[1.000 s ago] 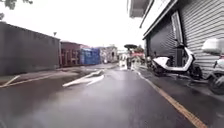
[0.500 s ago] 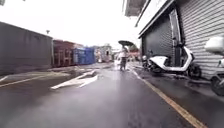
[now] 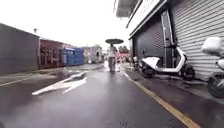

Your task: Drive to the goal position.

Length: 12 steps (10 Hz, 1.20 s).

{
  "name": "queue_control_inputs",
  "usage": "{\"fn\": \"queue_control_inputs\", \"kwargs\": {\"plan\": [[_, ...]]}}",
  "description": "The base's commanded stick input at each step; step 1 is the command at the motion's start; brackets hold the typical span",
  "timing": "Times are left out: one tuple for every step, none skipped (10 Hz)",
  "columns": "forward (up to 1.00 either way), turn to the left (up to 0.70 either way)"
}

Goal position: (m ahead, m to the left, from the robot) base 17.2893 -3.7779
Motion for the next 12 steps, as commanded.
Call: {"fn": "queue_control_inputs", "kwargs": {"plan": [[0.69, 0.01], [0.69, 0.01], [0.69, 0.01], [0.69, 0.01], [0.69, 0.01], [0.69, 0.01], [0.69, 0.01], [0.69, 0.01], [0.69, 0.01], [0.69, 0.01], [0.69, 0.01], [0.69, 0.05]]}}
